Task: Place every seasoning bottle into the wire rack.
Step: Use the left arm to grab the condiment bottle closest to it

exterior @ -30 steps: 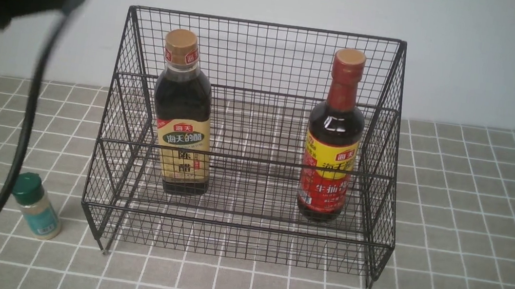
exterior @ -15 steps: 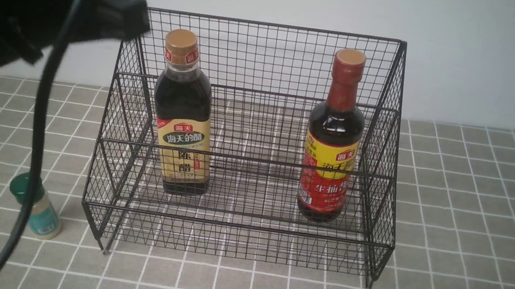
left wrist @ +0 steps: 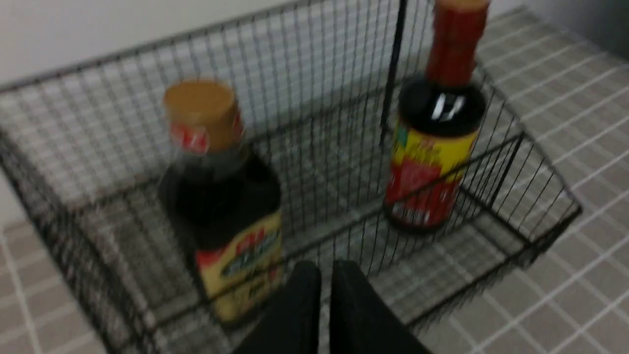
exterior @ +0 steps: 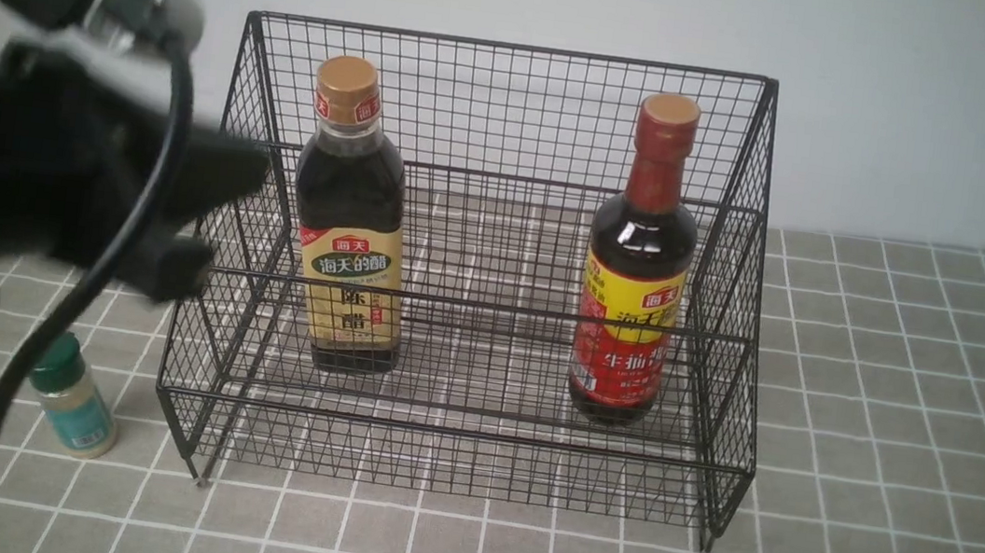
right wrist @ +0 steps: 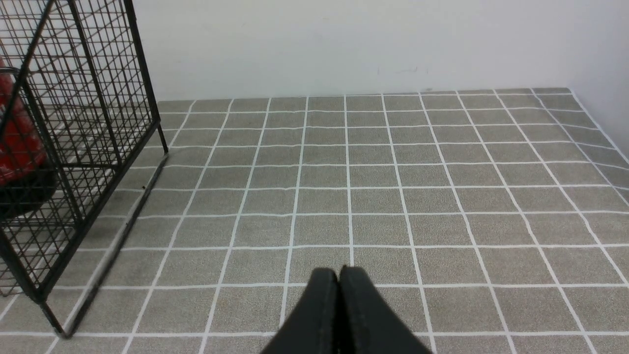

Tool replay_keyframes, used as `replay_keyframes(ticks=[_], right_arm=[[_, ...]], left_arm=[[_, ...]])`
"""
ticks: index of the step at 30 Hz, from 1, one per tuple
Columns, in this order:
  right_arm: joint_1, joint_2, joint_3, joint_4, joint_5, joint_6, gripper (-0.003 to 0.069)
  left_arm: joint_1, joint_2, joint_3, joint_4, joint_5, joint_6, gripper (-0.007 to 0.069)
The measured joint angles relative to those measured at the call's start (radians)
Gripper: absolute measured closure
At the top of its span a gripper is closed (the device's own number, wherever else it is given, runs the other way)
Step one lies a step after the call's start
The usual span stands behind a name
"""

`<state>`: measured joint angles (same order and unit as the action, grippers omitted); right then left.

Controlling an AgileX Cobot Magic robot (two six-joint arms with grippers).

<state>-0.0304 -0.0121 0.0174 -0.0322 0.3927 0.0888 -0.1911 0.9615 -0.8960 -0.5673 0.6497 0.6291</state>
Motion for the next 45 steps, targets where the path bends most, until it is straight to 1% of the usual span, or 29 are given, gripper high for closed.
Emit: replay_keyframes(ticks=[1, 2, 3, 4, 5, 6, 7, 8, 9, 10, 11, 13, 16, 19, 20, 24, 28, 30, 31, 32, 33, 34, 37, 38, 40, 41, 42, 44, 45], right_arm=[[0.0, 0.0, 0.0, 0.0, 0.0, 0.0, 0.0672], [0.0, 0.0, 0.0, 0.0, 0.0, 0.0, 0.0672], [0.0, 0.0, 0.0, 0.0, 0.0, 0.0, 0.0672], [0.0, 0.0, 0.0, 0.0, 0.0, 0.0, 0.0672], [0.0, 0.0, 0.0, 0.0, 0.0, 0.0, 0.0672], [0.0, 0.0, 0.0, 0.0, 0.0, 0.0, 0.0672], [0.0, 0.0, 0.0, 0.0, 0.0, 0.0, 0.0672], [0.0, 0.0, 0.0, 0.0, 0.0, 0.0, 0.0672], [0.0, 0.0, 0.0, 0.0, 0.0, 0.0, 0.0672], [0.0, 0.0, 0.0, 0.0, 0.0, 0.0, 0.0672], [0.0, 0.0, 0.0, 0.0, 0.0, 0.0, 0.0672], [0.0, 0.0, 0.0, 0.0, 0.0, 0.0, 0.0672], [0.0, 0.0, 0.0, 0.0, 0.0, 0.0, 0.0672], [0.0, 0.0, 0.0, 0.0, 0.0, 0.0, 0.0672], [0.0, 0.0, 0.0, 0.0, 0.0, 0.0, 0.0672], [0.0, 0.0, 0.0, 0.0, 0.0, 0.0, 0.0672], [0.0, 0.0, 0.0, 0.0, 0.0, 0.0, 0.0672], [0.0, 0.0, 0.0, 0.0, 0.0, 0.0, 0.0672], [0.0, 0.0, 0.0, 0.0, 0.0, 0.0, 0.0672], [0.0, 0.0, 0.0, 0.0, 0.0, 0.0, 0.0672], [0.0, 0.0, 0.0, 0.0, 0.0, 0.0, 0.0672], [0.0, 0.0, 0.0, 0.0, 0.0, 0.0, 0.0672], [0.0, 0.0, 0.0, 0.0, 0.0, 0.0, 0.0672], [0.0, 0.0, 0.0, 0.0, 0.0, 0.0, 0.0672], [0.0, 0.0, 0.0, 0.0, 0.0, 0.0, 0.0672], [0.0, 0.0, 0.0, 0.0, 0.0, 0.0, 0.0672], [0.0, 0.0, 0.0, 0.0, 0.0, 0.0, 0.0672], [0.0, 0.0, 0.0, 0.0, 0.0, 0.0, 0.0672], [0.0, 0.0, 0.0, 0.0, 0.0, 0.0, 0.0672]], left_arm=[[0.008, -0.008, 0.0, 0.074, 0.033, -0.103, 0.0608], [0.018, -0.022, 0.0, 0.185, 0.081, -0.209, 0.0608], [0.023, -0.03, 0.0, 0.259, 0.111, -0.316, 0.0608], [0.029, -0.039, 0.0, 0.382, 0.153, -0.443, 0.0608], [0.032, -0.039, 0.0, 0.399, 0.167, -0.464, 0.0608], [0.039, -0.038, 0.0, 0.506, 0.206, -0.596, 0.0608], [0.047, -0.028, 0.0, 0.573, 0.245, -0.688, 0.0608], [0.051, -0.015, 0.0, 0.619, 0.271, -0.725, 0.0608], [0.058, 0.011, 0.0, 0.673, 0.309, -0.787, 0.0608], [0.059, 0.017, 0.0, 0.68, 0.315, -0.787, 0.0608], [0.062, 0.067, -0.003, 0.715, 0.357, -0.822, 0.0608], [0.067, 0.142, -0.02, 0.718, 0.398, -0.841, 0.0608], [0.079, 0.247, -0.067, 0.672, 0.43, -0.843, 0.0608], [0.115, 0.333, -0.132, 0.618, 0.452, -0.808, 0.0608], [0.149, 0.384, -0.178, 0.589, 0.467, -0.776, 0.0608], [0.21, 0.465, -0.256, 0.567, 0.496, -0.735, 0.0608], [0.219, 0.5, -0.266, 0.567, 0.473, -0.722, 0.0606], [0.219, 0.514, -0.266, 0.567, 0.452, -0.717, 0.0594], [0.219, 0.527, -0.266, 0.561, 0.429, -0.704, 0.0568], [0.219, 0.528, -0.266, 0.561, 0.426, -0.703, 0.0568], [0.219, 0.54, -0.266, 0.561, 0.409, -0.69, 0.0536], [0.219, 0.553, -0.266, 0.561, 0.394, -0.677, 0.0484], [0.219, 0.582, -0.267, 0.561, 0.385, -0.663, 0.0372], [0.219, 0.586, -0.267, 0.561, 0.384, -0.663, 0.0354], [0.219, 0.61, -0.267, 0.561, 0.371, -0.662, 0.0252], [0.219, 0.627, -0.267, 0.561, 0.359, -0.662, 0.0186], [0.219, 0.637, -0.267, 0.561, 0.355, -0.662, 0.0151], [0.219, 0.647, -0.267, 0.561, 0.349, -0.662, 0.0122], [0.219, 0.661, -0.267, 0.567, 0.339, -0.662, 0.0095]])
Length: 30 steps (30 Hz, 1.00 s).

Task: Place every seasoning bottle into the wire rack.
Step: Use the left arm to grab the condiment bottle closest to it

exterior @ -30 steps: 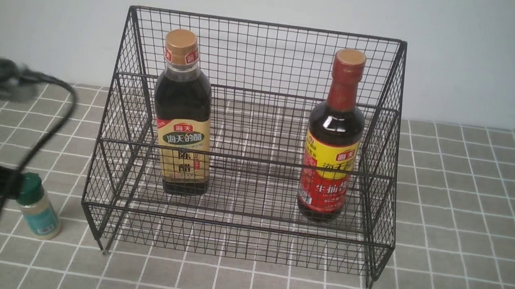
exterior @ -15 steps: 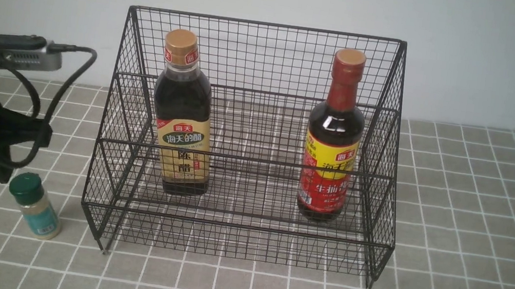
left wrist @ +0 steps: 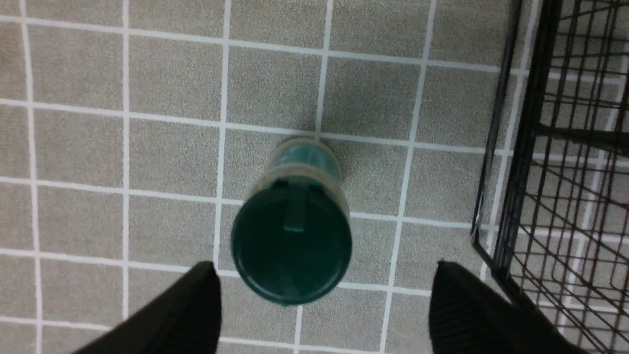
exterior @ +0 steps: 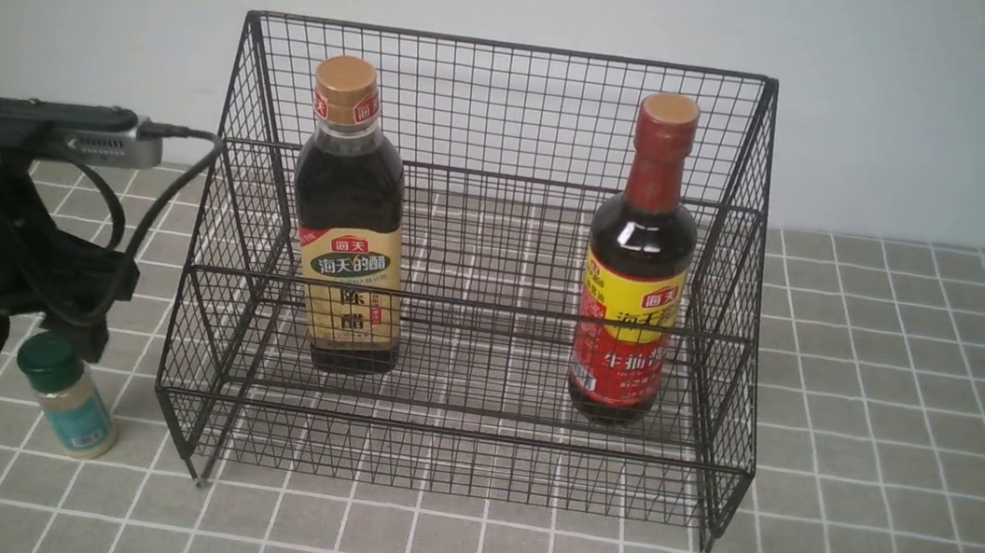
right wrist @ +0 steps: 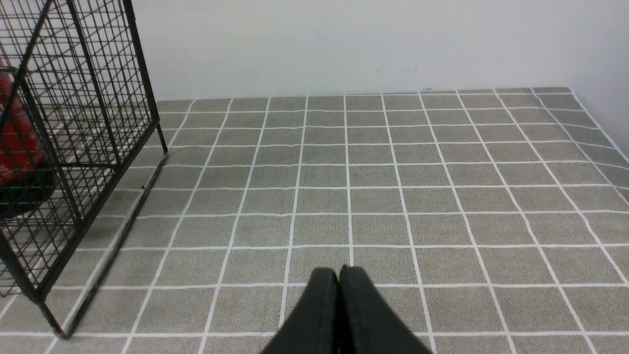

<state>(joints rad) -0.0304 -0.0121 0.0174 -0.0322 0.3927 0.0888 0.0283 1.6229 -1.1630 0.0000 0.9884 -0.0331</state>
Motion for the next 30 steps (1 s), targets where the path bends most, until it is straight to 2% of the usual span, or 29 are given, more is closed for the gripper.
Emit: replay_keyframes(ticks=[3, 15, 17, 18, 19, 20, 22, 30], right_arm=[[0.0, 0.0, 0.0, 0.0, 0.0, 0.0, 0.0672], [0.0, 0.0, 0.0, 0.0, 0.0, 0.0, 0.0672], [0.0, 0.0, 0.0, 0.0, 0.0, 0.0, 0.0672], [0.0, 0.0, 0.0, 0.0, 0.0, 0.0, 0.0672], [0.0, 0.0, 0.0, 0.0, 0.0, 0.0, 0.0672], [0.0, 0.0, 0.0, 0.0, 0.0, 0.0, 0.0672], [0.0, 0.0, 0.0, 0.0, 0.0, 0.0, 0.0672], [0.0, 0.0, 0.0, 0.0, 0.0, 0.0, 0.0672]], left_arm=[[0.0, 0.027, 0.0, 0.007, -0.014, 0.0, 0.0064], [0.0, 0.106, 0.0, 0.059, -0.046, 0.0, 0.0068], [0.0, 0.112, 0.0, 0.059, -0.055, 0.0, 0.0091], [0.0, 0.117, 0.0, 0.059, -0.056, 0.0, 0.0153], [0.0, 0.118, 0.0, 0.059, -0.056, 0.0, 0.0182], [0.0, 0.119, -0.001, 0.059, -0.051, 0.0, 0.0254], [0.0, 0.12, -0.003, 0.059, -0.043, 0.0, 0.0303], [0.0, 0.065, -0.036, 0.106, 0.088, -0.037, 0.0293]])
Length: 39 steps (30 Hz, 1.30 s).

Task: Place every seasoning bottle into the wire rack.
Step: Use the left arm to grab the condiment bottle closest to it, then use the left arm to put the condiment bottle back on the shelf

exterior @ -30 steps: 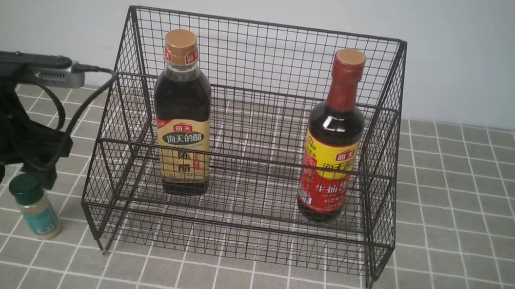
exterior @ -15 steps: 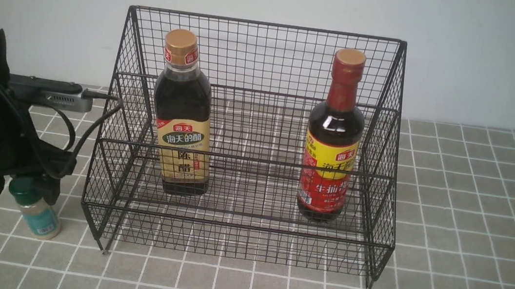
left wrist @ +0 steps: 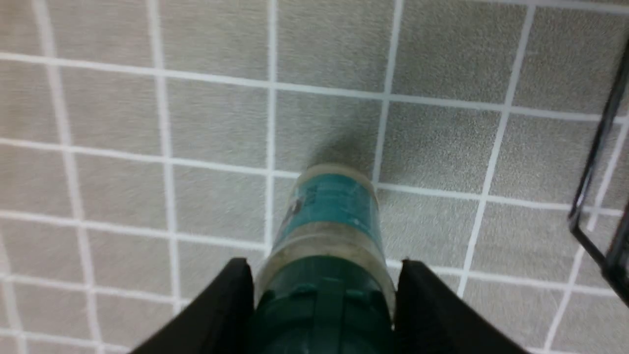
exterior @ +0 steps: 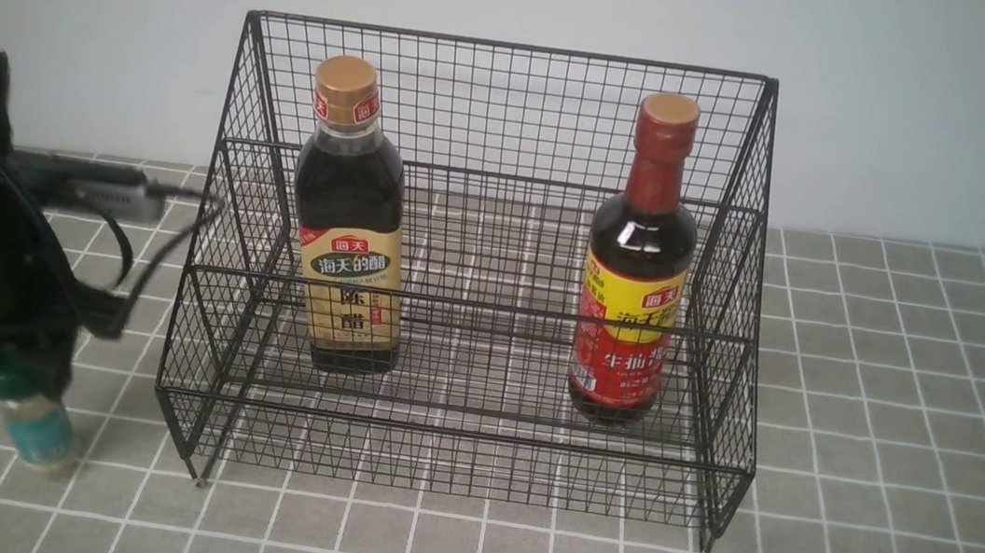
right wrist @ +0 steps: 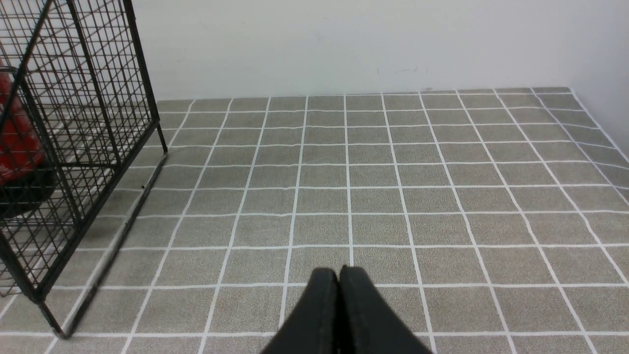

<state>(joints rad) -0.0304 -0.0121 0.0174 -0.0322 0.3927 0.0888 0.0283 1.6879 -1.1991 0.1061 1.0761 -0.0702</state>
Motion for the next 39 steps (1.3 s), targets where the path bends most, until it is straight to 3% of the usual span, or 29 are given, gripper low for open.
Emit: replay_keyframes(ticks=[6, 13, 23, 39], right_arm=[[0.0, 0.0, 0.0, 0.0, 0.0, 0.0, 0.0672], [0.0, 0.0, 0.0, 0.0, 0.0, 0.0, 0.0672], [0.0, 0.0, 0.0, 0.0, 0.0, 0.0, 0.0672], [0.0, 0.0, 0.0, 0.0, 0.0, 0.0, 0.0672]], left_arm=[[-0.014, -0.159, -0.09, -0.016, 0.127, -0.006, 0.0293], [-0.183, -0.347, -0.1, -0.052, 0.157, -0.012, 0.0293], [-0.393, -0.29, -0.101, -0.08, 0.027, -0.133, 0.0293], [-0.407, -0.052, -0.101, -0.09, -0.053, -0.167, 0.0293]])
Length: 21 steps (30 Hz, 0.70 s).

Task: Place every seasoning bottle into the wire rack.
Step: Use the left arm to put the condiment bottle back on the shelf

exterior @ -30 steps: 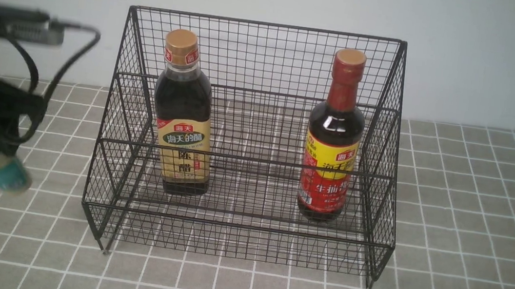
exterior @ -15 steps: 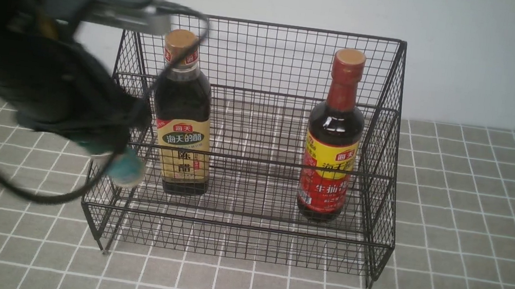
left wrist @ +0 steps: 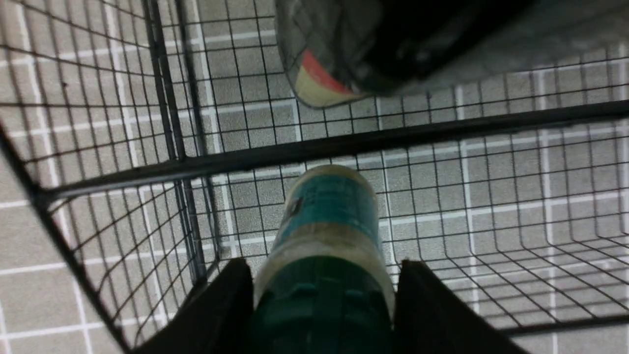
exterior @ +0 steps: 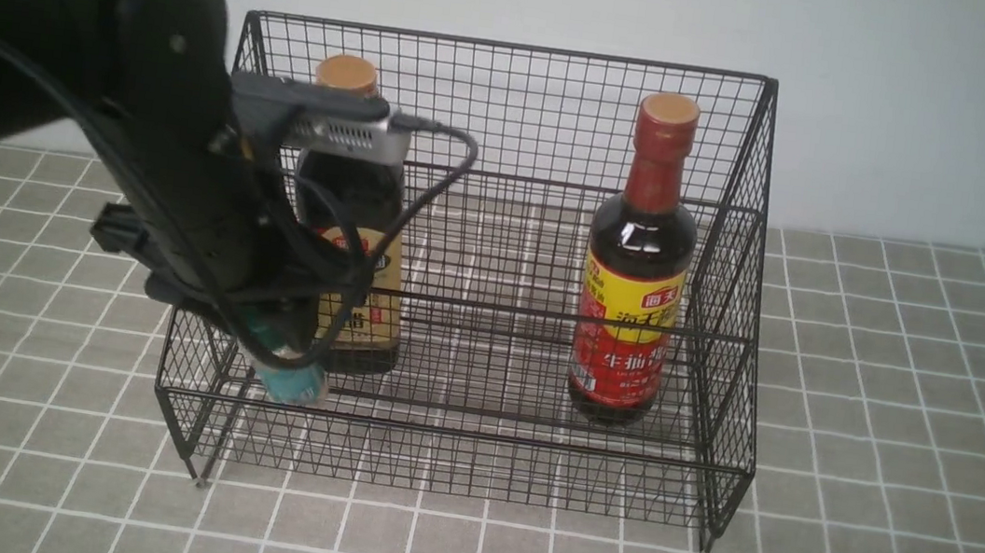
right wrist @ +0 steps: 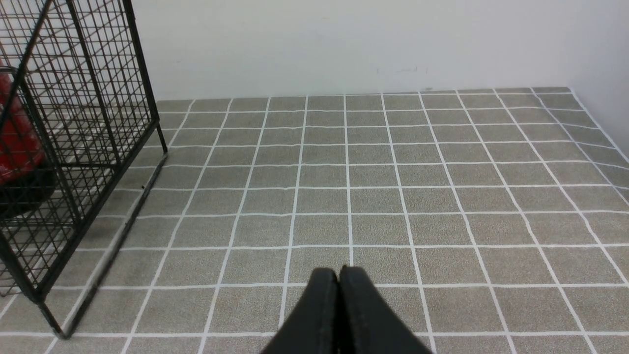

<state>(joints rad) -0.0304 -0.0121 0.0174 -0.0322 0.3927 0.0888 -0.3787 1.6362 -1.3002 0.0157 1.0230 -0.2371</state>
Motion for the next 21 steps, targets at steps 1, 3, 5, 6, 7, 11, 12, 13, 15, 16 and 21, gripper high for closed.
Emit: replay_keyframes(ticks=[1, 3, 5, 6, 7, 11, 12, 13, 15, 16, 21], right_arm=[[0.0, 0.0, 0.0, 0.0, 0.0, 0.0, 0.0672], [0.0, 0.0, 0.0, 0.0, 0.0, 0.0, 0.0672], [0.0, 0.0, 0.0, 0.0, 0.0, 0.0, 0.0672], [0.0, 0.0, 0.0, 0.0, 0.0, 0.0, 0.0672], [0.0, 0.0, 0.0, 0.0, 0.0, 0.0, 0.0672], [0.0, 0.0, 0.0, -0.001, 0.0, 0.0, 0.0672], [0.0, 0.0, 0.0, -0.001, 0.0, 0.0, 0.0672], [0.0, 0.0, 0.0, -0.001, 0.0, 0.0, 0.0672], [0.0, 0.0, 0.0, -0.001, 0.0, 0.0, 0.0672], [0.0, 0.0, 0.0, -0.001, 0.0, 0.0, 0.0672], [0.0, 0.0, 0.0, -0.001, 0.0, 0.0, 0.0672]], left_arm=[[0.0, 0.008, 0.0, 0.0, -0.004, 0.0, 0.0293], [0.0, 0.023, 0.0, 0.0, -0.01, 0.0, 0.0293], [0.0, 0.032, 0.0, 0.0, -0.011, 0.0, 0.0293], [0.0, 0.041, 0.0, 0.0, -0.011, 0.0, 0.0293], [0.0, 0.044, 0.0, 0.0, -0.011, 0.0, 0.0293], [0.0, 0.046, 0.0, 0.0, -0.007, 0.0, 0.0287], [0.0, 0.046, 0.0, 0.0, -0.007, 0.0, 0.0281], [0.0, 0.046, 0.0, 0.0, -0.006, 0.0, 0.0276], [0.0, 0.046, 0.0, 0.0, -0.006, 0.0, 0.0265], [0.0, 0.046, 0.0, 0.0, -0.006, 0.0, 0.0256], [-0.001, 0.039, -0.001, 0.0, -0.006, -0.005, 0.0217]])
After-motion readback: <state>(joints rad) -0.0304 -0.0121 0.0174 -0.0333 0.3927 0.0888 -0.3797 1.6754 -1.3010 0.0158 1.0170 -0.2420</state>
